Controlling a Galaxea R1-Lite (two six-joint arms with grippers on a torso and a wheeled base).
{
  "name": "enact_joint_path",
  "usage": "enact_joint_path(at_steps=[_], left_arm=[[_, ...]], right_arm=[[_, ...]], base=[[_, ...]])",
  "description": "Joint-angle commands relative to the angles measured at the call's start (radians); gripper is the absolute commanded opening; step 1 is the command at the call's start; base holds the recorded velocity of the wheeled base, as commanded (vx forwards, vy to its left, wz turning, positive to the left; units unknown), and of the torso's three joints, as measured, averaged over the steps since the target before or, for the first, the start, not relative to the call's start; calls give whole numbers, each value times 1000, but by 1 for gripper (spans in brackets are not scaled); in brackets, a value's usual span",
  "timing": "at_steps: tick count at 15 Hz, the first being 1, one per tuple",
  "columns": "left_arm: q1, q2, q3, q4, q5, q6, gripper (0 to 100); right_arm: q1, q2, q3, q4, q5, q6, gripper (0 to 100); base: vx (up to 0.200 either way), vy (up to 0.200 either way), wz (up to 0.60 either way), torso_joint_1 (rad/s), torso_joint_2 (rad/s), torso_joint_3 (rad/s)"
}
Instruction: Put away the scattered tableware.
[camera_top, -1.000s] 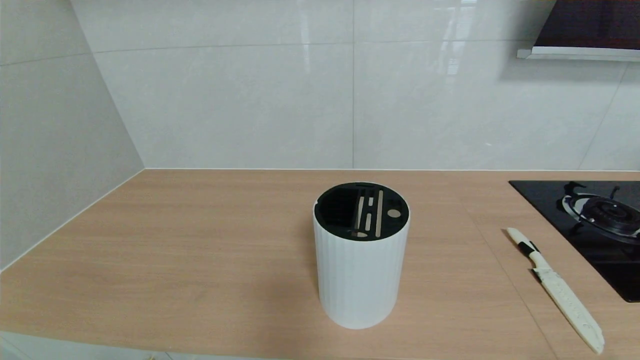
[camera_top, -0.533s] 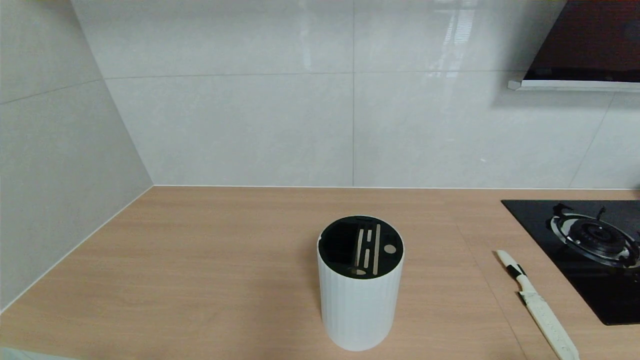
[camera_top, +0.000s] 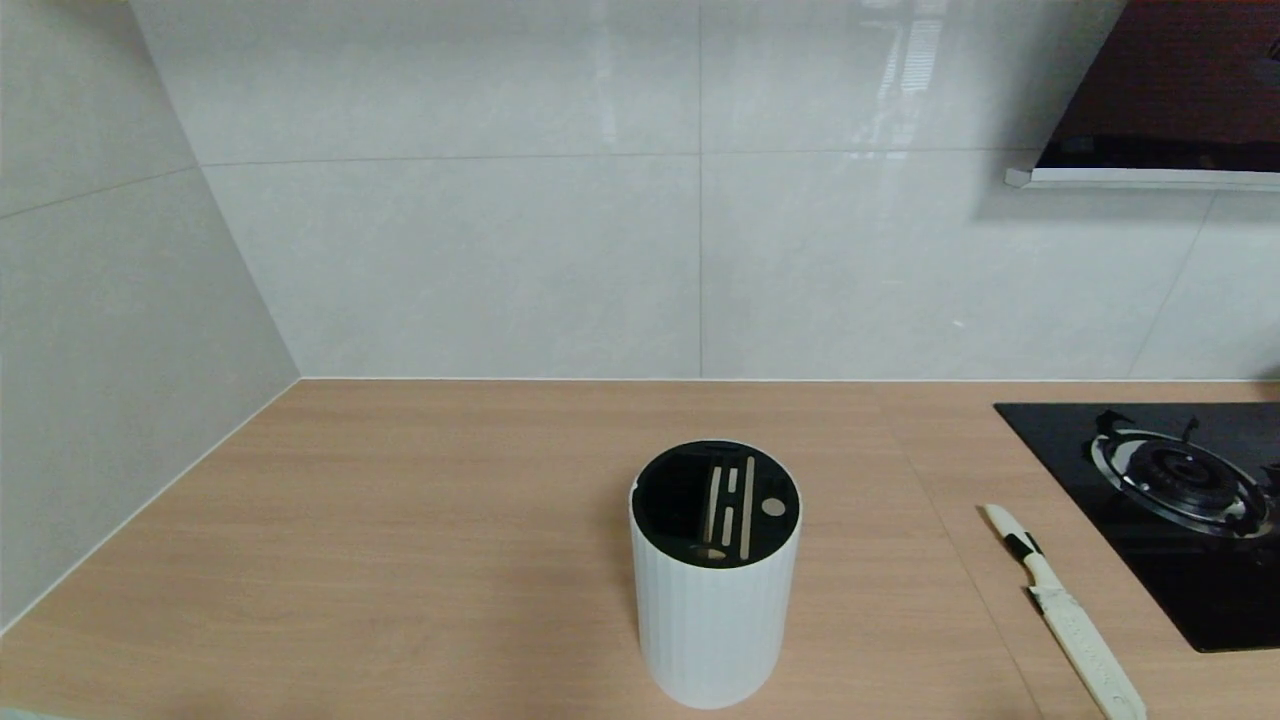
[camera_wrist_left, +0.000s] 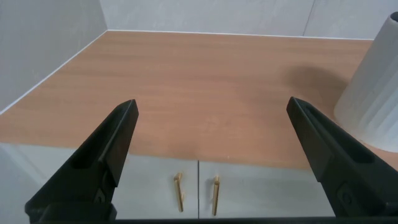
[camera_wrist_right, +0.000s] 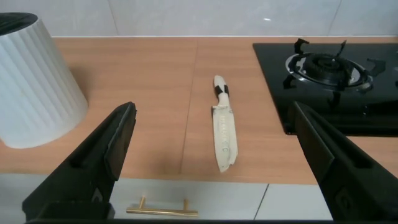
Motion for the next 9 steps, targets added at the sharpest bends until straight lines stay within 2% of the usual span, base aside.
enact_joint_path(at_steps=[1, 9], left_arm=[[0, 0, 0, 0, 0, 0, 100], [0, 0, 2, 0, 0, 0, 100]], right_arm=[[0, 1, 1, 0, 0, 0, 100], [0, 1, 0, 0, 0, -1, 100]], base=[[0, 0, 0, 0, 0, 0], [0, 0, 0, 0, 0, 0]])
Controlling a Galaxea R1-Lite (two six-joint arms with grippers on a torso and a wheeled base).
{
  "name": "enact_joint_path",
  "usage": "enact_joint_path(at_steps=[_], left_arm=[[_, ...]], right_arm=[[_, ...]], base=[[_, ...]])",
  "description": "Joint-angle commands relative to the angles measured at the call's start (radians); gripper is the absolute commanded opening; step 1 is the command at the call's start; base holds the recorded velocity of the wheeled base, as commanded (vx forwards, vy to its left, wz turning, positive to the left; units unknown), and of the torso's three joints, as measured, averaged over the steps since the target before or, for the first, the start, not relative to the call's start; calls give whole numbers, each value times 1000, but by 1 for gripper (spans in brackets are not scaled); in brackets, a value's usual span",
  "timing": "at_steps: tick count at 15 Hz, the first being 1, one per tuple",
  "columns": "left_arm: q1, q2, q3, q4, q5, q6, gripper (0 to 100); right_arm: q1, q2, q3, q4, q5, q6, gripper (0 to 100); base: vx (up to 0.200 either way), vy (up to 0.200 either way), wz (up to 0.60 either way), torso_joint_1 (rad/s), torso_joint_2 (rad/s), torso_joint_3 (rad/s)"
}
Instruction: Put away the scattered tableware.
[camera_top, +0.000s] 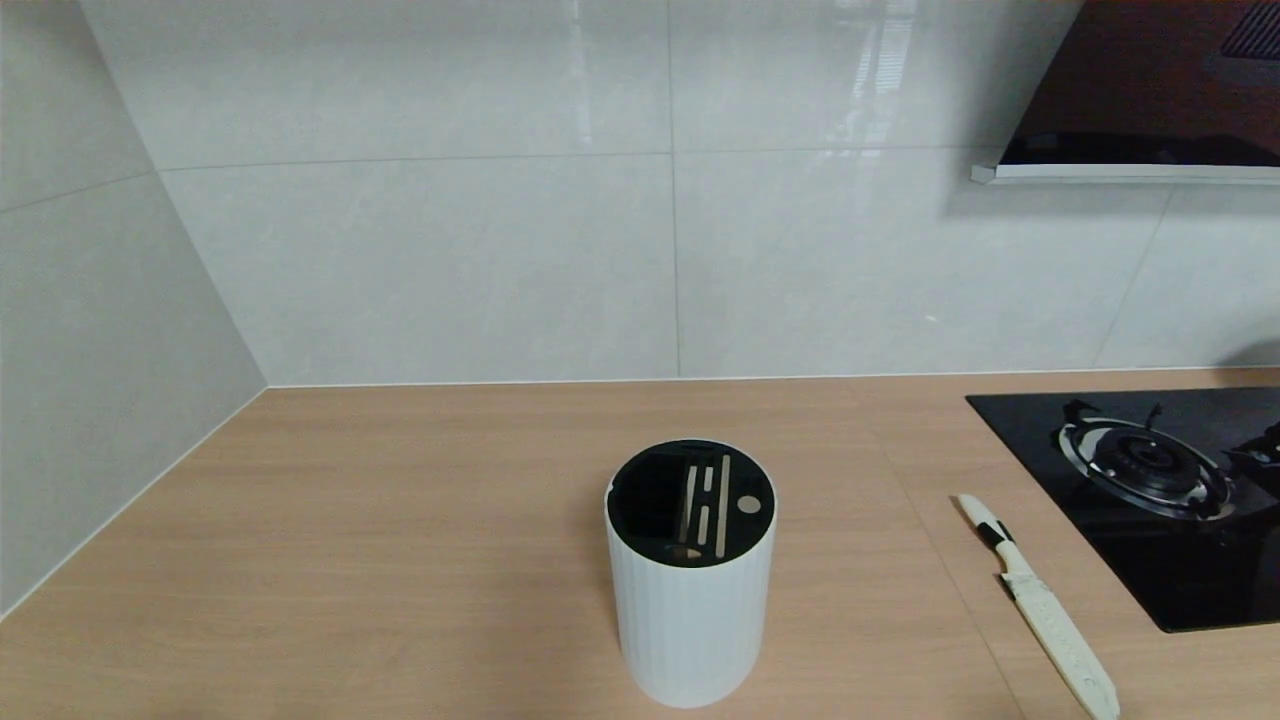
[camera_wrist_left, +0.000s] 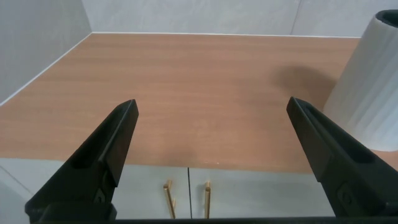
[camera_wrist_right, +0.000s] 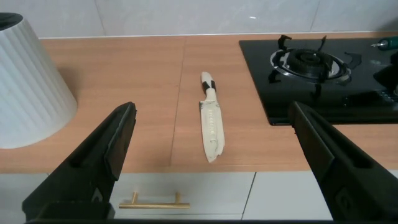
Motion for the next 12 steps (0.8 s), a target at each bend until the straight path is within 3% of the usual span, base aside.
enact_joint_path(at_steps=[1, 4, 12], left_arm=[[0, 0, -1, 0, 0, 0, 100], [0, 0, -1, 0, 0, 0, 100], [0, 0, -1, 0, 0, 0, 100]], right_arm=[[1, 1, -1, 0, 0, 0, 100], [1, 1, -1, 0, 0, 0, 100], [1, 1, 0, 0, 5, -2, 100]], base=[[0, 0, 0, 0, 0, 0], [0, -200, 0, -2, -2, 2], [0, 0, 0, 0, 0, 0]])
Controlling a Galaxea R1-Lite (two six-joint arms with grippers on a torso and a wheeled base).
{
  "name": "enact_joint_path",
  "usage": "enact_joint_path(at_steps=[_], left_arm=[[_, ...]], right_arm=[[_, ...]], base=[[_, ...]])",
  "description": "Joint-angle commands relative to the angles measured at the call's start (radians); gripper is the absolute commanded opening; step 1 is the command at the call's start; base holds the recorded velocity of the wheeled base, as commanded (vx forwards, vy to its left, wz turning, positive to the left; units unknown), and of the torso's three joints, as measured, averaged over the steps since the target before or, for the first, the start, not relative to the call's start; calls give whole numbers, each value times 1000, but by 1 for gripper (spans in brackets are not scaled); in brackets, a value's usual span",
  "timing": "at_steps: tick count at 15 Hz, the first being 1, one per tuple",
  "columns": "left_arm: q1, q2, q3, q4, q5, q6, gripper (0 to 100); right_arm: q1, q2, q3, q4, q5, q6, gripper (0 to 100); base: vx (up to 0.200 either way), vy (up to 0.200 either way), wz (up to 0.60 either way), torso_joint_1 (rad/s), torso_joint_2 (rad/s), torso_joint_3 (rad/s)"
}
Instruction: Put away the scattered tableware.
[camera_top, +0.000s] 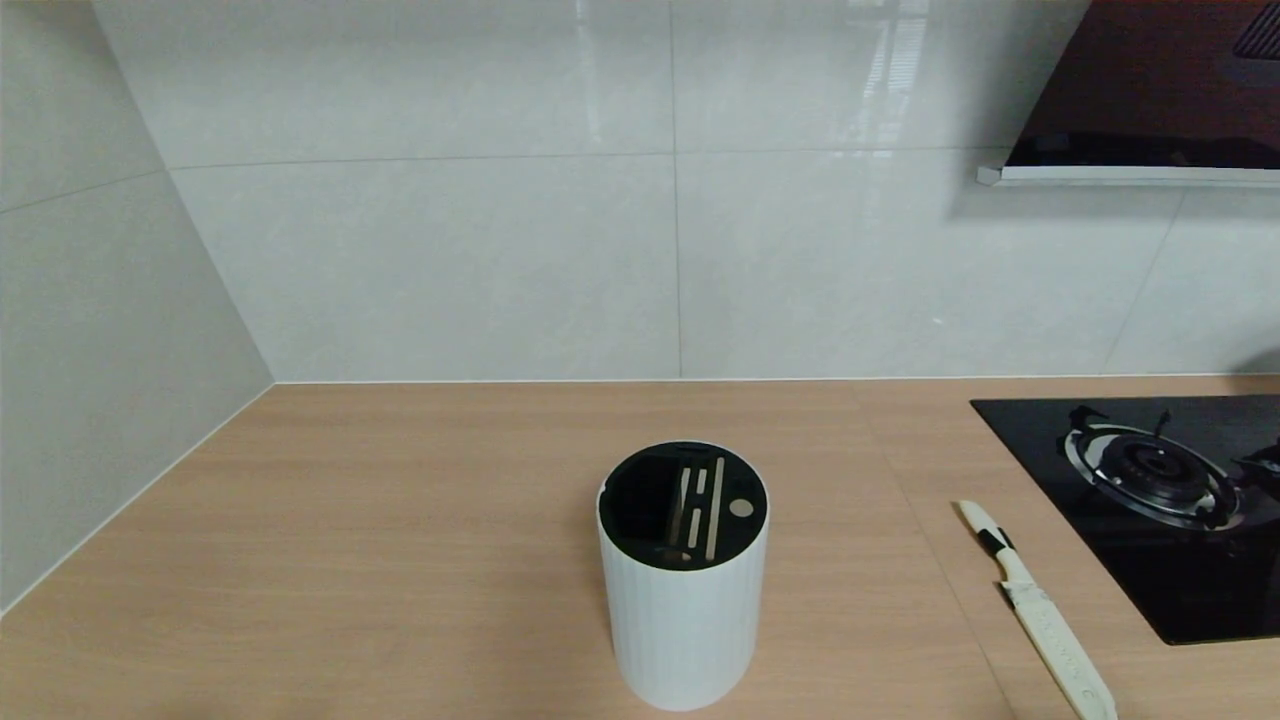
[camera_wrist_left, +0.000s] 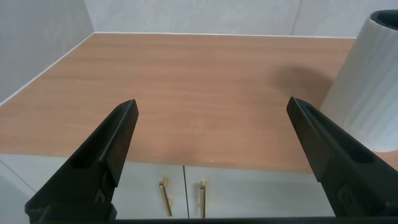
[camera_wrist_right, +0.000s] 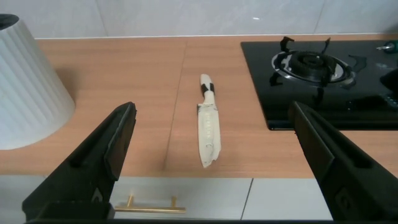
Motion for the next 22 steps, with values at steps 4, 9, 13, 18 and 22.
enact_joint_path(at_steps=[4, 9, 13, 18, 22], left_arm=[[0, 0, 1, 0, 1, 0, 100], [0, 0, 1, 0, 1, 0, 100], [0, 0, 0, 0, 1, 0, 100], [0, 0, 1, -1, 1, 0, 100], [0, 0, 1, 0, 1, 0, 100]], right_arm=[[1, 1, -1, -2, 3, -25, 100], [29, 314, -395, 37, 67, 67, 100], [30, 587, -586, 130, 70, 56, 100], [32, 1015, -737, 272, 69, 18, 100], [35, 1210, -616, 253, 72, 16, 100]], base=[[0, 0, 0, 0, 0, 0], [0, 0, 0, 0, 0, 0], [0, 0, 0, 0, 0, 0], [0, 0, 0, 0, 0, 0], [0, 0, 0, 0, 0, 0]])
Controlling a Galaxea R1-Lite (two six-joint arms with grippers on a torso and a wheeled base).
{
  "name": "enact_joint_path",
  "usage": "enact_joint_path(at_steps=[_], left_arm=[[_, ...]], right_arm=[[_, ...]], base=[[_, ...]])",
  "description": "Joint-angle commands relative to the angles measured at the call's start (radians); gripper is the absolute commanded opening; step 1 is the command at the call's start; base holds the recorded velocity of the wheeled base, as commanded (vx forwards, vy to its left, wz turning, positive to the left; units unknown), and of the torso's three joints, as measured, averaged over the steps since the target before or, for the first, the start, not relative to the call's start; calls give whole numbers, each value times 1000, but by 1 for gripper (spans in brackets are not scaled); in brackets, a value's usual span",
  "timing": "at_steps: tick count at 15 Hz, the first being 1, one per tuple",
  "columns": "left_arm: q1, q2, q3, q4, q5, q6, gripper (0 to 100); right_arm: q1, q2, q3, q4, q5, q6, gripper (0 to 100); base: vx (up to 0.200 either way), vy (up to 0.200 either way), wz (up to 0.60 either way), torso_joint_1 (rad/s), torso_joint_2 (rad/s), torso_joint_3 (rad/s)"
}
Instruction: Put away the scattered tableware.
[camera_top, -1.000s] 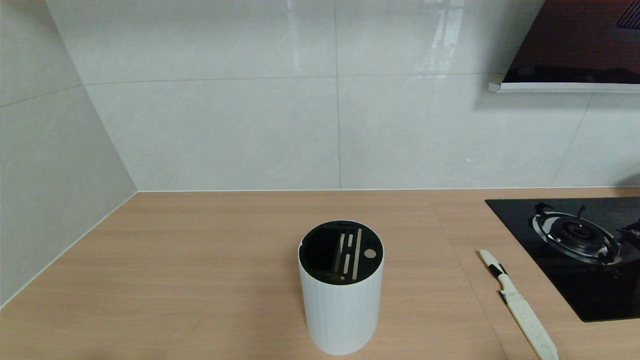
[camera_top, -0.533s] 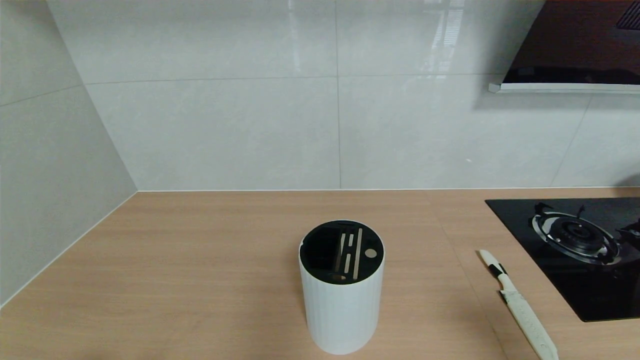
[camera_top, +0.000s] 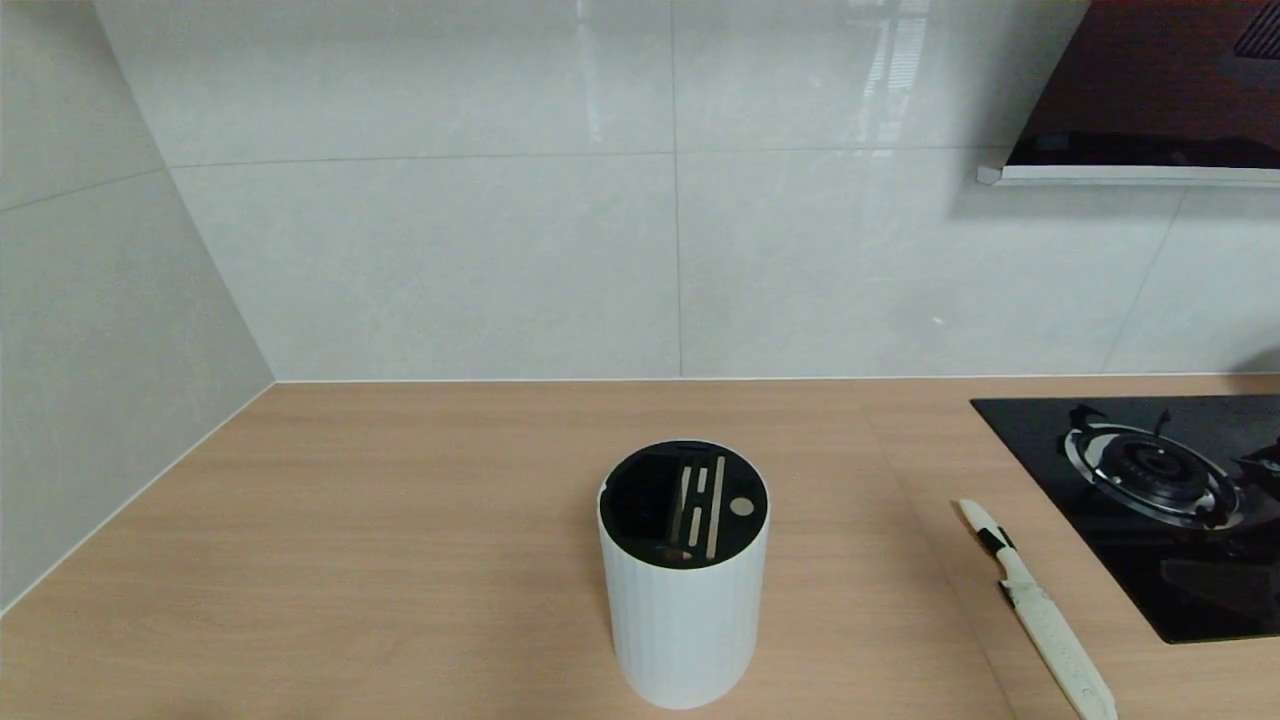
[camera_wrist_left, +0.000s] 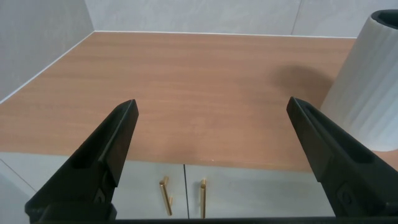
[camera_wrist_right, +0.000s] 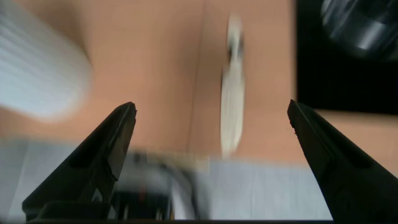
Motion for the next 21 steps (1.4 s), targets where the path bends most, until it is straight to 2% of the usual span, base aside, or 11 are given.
enact_joint_path(at_steps=[1, 2, 5, 6, 9, 16, 21], left_arm=[[0, 0, -1, -1, 0, 0, 100], [0, 0, 0, 1, 0, 0, 100], [0, 0, 0, 1, 0, 0, 100], [0, 0, 0, 1, 0, 0, 100], [0, 0, -1, 1, 0, 0, 100], [0, 0, -1, 1, 0, 0, 100], [0, 0, -1, -1, 0, 0, 100]], right_arm=[[3, 177, 72, -14, 1, -2, 100], [3, 197, 106, -25, 1, -2, 100], [3, 268, 229, -186, -4, -8, 100], [1, 298, 288, -295, -5, -8, 100], [6, 372, 292, -382, -7, -10, 100], [12, 708, 249, -703, -45, -27, 100], [4, 769, 247, -726, -48, -27, 100]], base=[[0, 0, 0, 0, 0, 0], [0, 0, 0, 0, 0, 0], [0, 0, 0, 0, 0, 0], [0, 0, 0, 0, 0, 0], [0, 0, 0, 0, 0, 0], [0, 0, 0, 0, 0, 0], [0, 0, 0, 0, 0, 0]])
